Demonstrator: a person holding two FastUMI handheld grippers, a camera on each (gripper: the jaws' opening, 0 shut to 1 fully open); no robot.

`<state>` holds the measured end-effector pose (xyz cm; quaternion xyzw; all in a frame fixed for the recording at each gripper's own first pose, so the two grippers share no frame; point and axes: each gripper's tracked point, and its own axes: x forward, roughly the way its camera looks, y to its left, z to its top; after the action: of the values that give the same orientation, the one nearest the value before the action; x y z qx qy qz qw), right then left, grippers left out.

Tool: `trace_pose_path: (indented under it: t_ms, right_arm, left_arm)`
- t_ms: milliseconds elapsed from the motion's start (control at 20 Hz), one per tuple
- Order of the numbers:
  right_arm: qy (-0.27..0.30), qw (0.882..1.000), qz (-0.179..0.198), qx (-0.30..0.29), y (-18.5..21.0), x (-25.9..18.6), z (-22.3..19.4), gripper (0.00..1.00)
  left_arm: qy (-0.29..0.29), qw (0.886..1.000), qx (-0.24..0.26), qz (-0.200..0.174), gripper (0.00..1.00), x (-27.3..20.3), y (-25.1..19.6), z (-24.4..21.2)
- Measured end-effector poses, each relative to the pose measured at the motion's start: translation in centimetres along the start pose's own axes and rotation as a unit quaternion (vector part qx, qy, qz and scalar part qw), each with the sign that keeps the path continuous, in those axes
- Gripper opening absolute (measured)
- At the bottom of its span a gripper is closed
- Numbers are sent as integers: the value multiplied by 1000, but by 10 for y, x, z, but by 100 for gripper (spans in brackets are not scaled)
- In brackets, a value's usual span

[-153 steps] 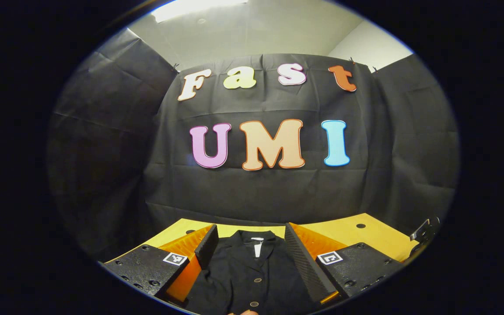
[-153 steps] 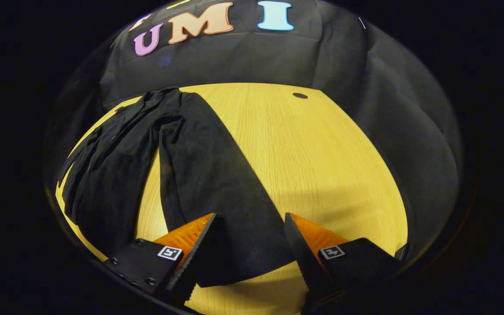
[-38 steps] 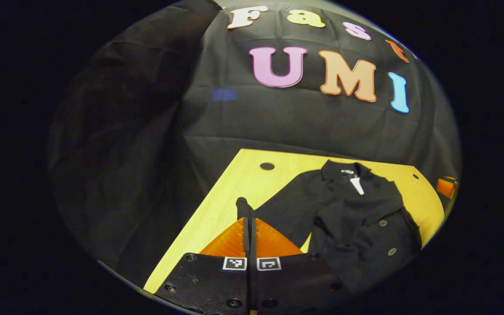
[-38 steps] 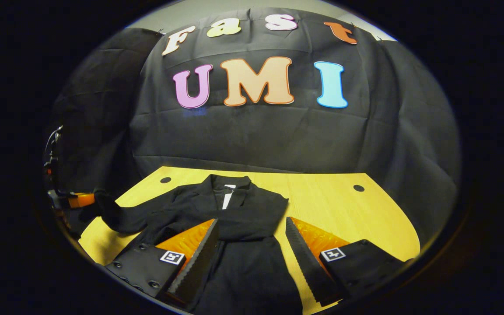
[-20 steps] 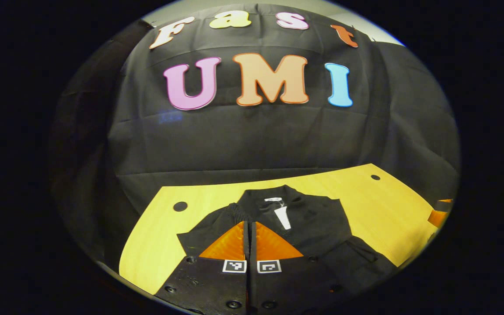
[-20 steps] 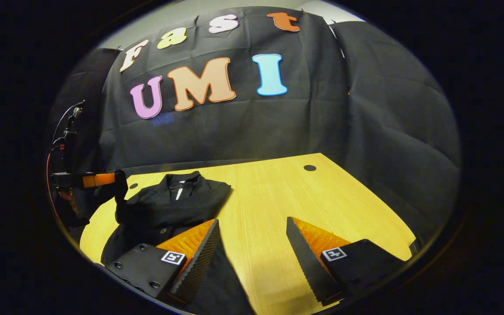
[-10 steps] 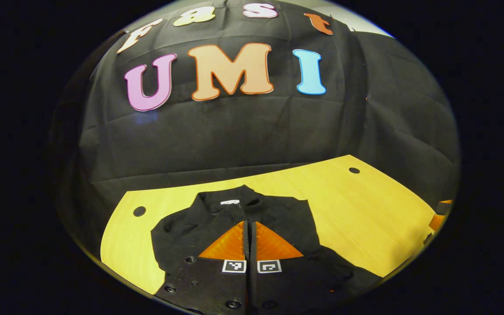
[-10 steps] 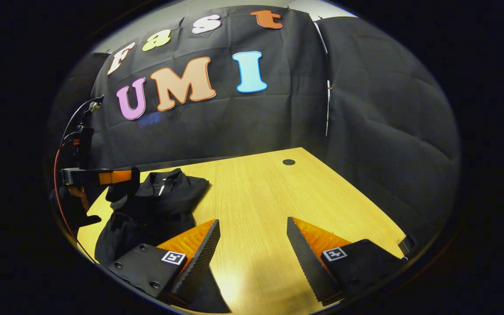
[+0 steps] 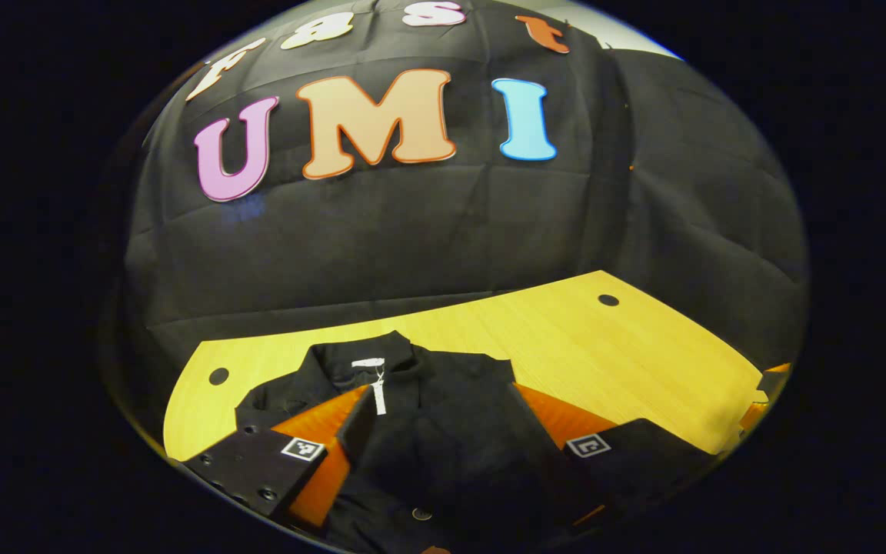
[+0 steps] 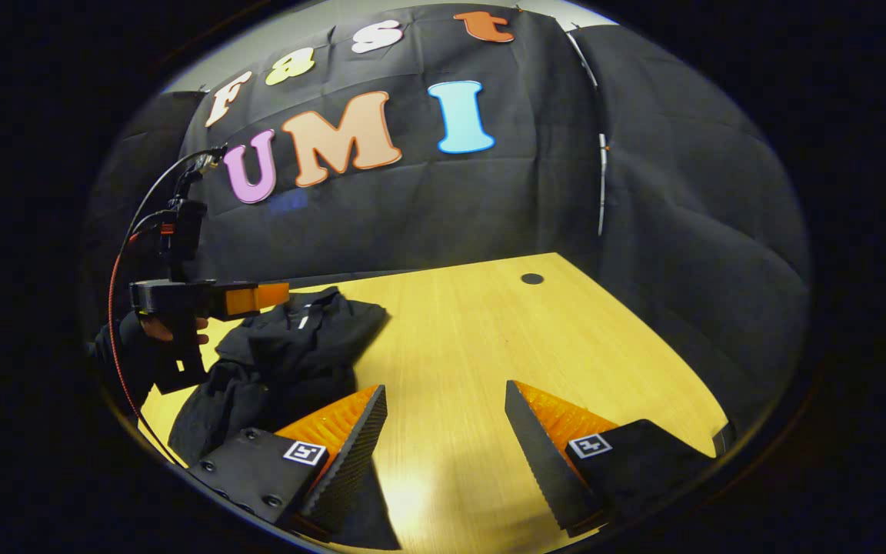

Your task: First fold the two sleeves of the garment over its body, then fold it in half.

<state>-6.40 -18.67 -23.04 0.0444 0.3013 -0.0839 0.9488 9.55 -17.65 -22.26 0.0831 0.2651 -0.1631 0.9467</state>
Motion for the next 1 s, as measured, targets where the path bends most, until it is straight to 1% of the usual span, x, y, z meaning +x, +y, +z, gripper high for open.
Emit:
trace_pose_path:
  t_ms: [50, 100, 150, 250, 350, 400, 450, 500, 600, 700, 800, 850, 900, 950, 1000]
  right_arm:
    - [2, 1000, 14, -7, 6, 3, -1, 98]
    - [7, 1000, 27, -14, 13, 6, -5, 94]
    - [12, 999, 39, -22, 20, 8, -8, 98]
    - [16, 998, 46, -36, 28, 7, -13, 98]
    - [12, 998, 50, -32, 39, -1, -17, 98]
    - [14, 998, 51, -29, 45, -3, -22, 98]
    - [19, 998, 49, -29, 49, -6, -30, 94]
    - [26, 998, 45, -28, 52, -10, -38, 98]
    - [39, 998, 43, -25, 59, -19, -56, 98]
    - [53, 997, 37, -41, 61, -25, -78, 98]
    - [81, 995, 30, -59, 61, -32, -106, 98]
    - [88, 994, 31, -64, 63, -37, -116, 98]
    - [97, 992, 28, -71, 64, -39, -127, 94]
    - [109, 991, 24, -75, 63, -41, -139, 94]
    - [121, 990, 23, -74, 65, -45, -150, 98]
  left_arm:
    - [-3, 1000, 4, 12, 94, -6, 8, -2]
    - [-5, 1000, 1, 25, 95, -19, 17, -3]
    - [-7, 999, -9, 35, 95, -35, 25, -4]
    - [-7, 998, -40, 51, 95, -67, 43, -16]
    - [-7, 996, -51, 79, 95, -99, 70, -31]
    - [-3, 994, -50, 92, 95, -113, 82, -41]
    - [7, 994, -49, 102, 95, -127, 93, -55]
    - [19, 993, -51, 108, 95, -139, 101, -69]
    - [42, 991, -58, 113, 94, -162, 111, -98]
    - [63, 989, -63, 121, 95, -183, 121, -127]
    - [88, 986, -64, 130, 94, -202, 128, -157]
    - [99, 984, -63, 133, 95, -212, 129, -172]
    - [109, 983, -61, 136, 95, -220, 132, -185]
    - [122, 981, -62, 138, 95, -228, 134, -200]
    - [134, 979, -65, 138, 95, -236, 135, -213]
